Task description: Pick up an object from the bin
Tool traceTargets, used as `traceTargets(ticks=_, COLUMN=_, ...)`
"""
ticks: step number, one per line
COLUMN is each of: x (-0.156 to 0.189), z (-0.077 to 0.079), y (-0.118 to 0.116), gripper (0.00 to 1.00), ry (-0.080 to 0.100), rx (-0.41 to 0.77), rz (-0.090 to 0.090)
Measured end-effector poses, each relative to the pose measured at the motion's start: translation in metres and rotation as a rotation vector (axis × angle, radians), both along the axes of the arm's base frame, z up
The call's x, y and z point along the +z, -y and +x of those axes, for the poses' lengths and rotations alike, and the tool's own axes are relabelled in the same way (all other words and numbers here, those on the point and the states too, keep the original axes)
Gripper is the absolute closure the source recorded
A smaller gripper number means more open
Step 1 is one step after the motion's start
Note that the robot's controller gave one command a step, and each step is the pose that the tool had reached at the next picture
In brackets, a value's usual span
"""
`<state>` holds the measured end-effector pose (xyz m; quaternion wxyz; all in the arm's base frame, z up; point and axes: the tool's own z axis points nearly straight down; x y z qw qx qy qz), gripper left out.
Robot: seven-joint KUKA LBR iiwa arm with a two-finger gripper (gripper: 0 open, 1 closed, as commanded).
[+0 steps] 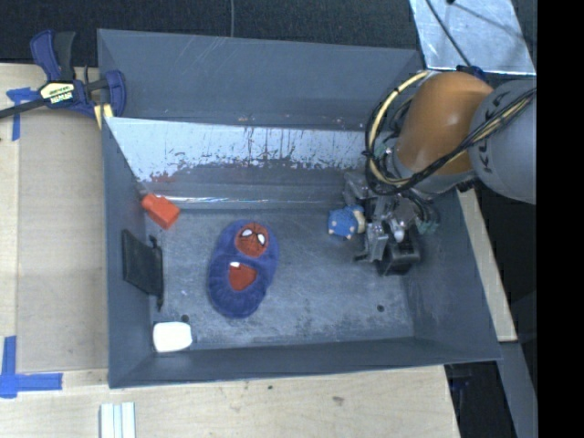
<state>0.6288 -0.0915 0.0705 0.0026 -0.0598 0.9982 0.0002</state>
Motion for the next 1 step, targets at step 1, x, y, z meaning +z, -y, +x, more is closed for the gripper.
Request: traceTargets(ticks=1, x=0.0020, z=0.0011, y=0.0000, gripper=0.00, ry=0.003, rx=-0.001, rz=0.001)
